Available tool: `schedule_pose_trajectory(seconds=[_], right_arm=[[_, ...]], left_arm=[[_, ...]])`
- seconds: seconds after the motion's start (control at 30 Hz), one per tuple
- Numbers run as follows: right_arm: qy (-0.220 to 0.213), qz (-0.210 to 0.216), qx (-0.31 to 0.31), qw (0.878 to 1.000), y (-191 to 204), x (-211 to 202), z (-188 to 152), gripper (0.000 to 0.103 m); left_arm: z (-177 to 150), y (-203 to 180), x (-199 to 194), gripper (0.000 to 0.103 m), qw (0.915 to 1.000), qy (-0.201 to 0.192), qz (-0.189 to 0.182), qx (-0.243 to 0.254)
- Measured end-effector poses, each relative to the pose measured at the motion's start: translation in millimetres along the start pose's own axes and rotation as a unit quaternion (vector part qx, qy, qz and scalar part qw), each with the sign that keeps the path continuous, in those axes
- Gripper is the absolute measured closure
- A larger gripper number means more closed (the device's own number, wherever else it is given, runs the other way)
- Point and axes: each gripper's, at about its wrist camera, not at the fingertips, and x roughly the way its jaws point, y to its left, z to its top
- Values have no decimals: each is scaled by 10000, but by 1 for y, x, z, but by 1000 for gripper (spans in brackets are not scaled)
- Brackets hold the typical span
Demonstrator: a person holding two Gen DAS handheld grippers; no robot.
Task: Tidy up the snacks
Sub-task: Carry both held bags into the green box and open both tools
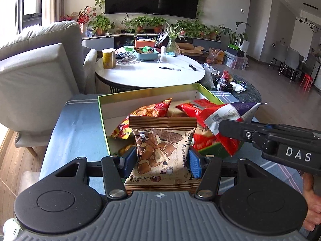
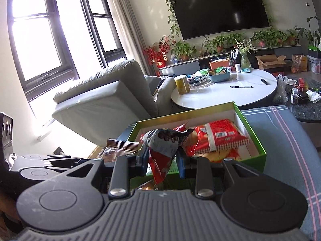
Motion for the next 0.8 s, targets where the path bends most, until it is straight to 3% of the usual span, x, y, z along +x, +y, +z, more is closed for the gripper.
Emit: schedule_pose_trajectory(seconds=[0.53, 0.8], right_arm=[[199, -12, 282, 9994, -30, 42, 15, 70], [250, 40, 464, 9986, -36, 57, 19, 70]], left_arm=[[16, 8, 60, 52, 9997, 195, -74, -157], [24, 13, 84, 52, 9995, 257, 85, -138]])
